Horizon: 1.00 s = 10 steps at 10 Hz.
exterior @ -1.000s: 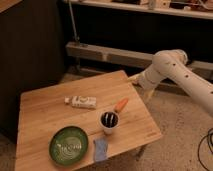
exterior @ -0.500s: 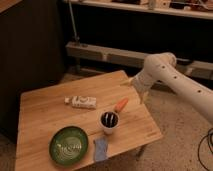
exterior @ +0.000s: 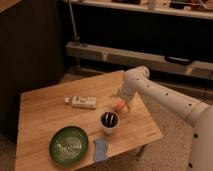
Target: Place the pepper in the ceramic bowl
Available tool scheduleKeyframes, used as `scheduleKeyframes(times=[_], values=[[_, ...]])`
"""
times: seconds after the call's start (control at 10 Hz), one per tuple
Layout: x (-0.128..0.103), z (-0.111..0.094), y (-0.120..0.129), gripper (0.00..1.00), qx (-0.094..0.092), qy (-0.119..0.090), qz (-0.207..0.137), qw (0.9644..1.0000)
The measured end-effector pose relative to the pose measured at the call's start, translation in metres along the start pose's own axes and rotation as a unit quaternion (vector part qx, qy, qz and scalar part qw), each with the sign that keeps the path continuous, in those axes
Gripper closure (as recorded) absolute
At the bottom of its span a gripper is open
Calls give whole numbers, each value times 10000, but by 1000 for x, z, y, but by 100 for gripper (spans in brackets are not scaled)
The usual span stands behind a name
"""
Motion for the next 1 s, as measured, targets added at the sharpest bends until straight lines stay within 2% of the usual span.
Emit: scheduleKeyframes(times=[0.2,0.3,0.5,0.6,0.7,0.8,0.9,1.0], values=[[9,8,-4,24,-143,-46,-8,9999],[14,16,-1,37,-257,-134,38,9996],[19,32,8,55,-391,-244,100,9989],[19,36,13,68,-451,-303,127,9984],[20,36,15,79,-451,-307,146,9984],[20,35,14,85,-447,-304,140,9984],[20,34,14,98,-444,-299,131,9985],[20,34,14,100,-444,-298,130,9985]])
